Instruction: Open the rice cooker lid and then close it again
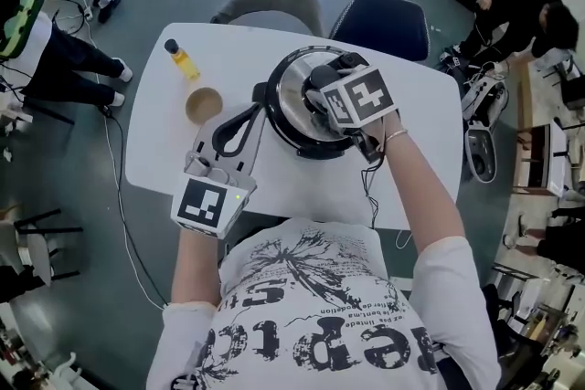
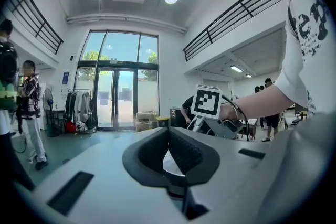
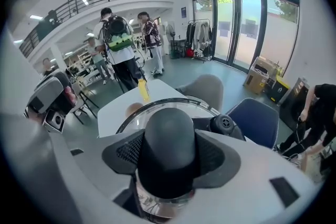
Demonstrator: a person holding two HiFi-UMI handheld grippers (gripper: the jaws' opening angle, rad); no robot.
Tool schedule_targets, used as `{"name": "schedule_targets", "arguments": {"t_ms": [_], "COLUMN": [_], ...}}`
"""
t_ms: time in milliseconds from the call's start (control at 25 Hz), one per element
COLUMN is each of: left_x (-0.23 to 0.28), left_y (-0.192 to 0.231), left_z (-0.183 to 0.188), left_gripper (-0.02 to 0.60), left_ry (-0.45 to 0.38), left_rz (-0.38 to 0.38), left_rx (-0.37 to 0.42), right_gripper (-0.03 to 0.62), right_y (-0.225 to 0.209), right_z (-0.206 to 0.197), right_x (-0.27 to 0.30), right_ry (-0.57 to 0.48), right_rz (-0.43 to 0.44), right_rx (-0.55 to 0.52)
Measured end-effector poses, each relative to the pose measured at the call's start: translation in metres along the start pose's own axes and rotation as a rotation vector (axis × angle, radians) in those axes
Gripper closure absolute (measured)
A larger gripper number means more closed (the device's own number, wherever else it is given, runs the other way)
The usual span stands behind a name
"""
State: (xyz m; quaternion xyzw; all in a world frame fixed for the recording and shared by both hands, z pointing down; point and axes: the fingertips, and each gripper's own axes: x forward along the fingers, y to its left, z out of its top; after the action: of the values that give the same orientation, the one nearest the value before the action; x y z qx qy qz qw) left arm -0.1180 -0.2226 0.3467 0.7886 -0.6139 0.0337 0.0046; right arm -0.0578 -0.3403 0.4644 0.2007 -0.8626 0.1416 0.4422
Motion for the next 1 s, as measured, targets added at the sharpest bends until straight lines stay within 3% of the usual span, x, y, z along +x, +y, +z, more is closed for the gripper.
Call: {"name": "schedule_targets", "arguments": {"t_ms": [520, 760, 880, 1000], "left_x": [-0.005, -0.035, -0.041, -0.054], "left_y": [-0.007, -0.015, -0.031, -0.053], "left_z": [0.008, 0.002, 0.009, 0.006], "left_gripper": [0.568, 0.568, 0.568, 0.568], "left_ry": [-0.029, 0.021, -0.038, -0.02], "left_rz": [-0.002, -0.06, -0.097, -0.135], "left_rx": [0.005, 0.021, -0.002, 0.005], "right_gripper": [0.303, 0.303, 0.303, 0.303], "right_y": [0.002, 0.036, 0.045, 0.051], "right_z": [0.011, -0.011, -0.028, -0.049], "right_x": [-0.026, -0.045, -0.056, -0.072], "right_ry": [-0.101, -0.106, -0.106, -0.118], "right_rz": [-0.028, -0.065, -0.073, -0.084], "right_rx": [0.049, 0.039, 0.041, 0.067]}}
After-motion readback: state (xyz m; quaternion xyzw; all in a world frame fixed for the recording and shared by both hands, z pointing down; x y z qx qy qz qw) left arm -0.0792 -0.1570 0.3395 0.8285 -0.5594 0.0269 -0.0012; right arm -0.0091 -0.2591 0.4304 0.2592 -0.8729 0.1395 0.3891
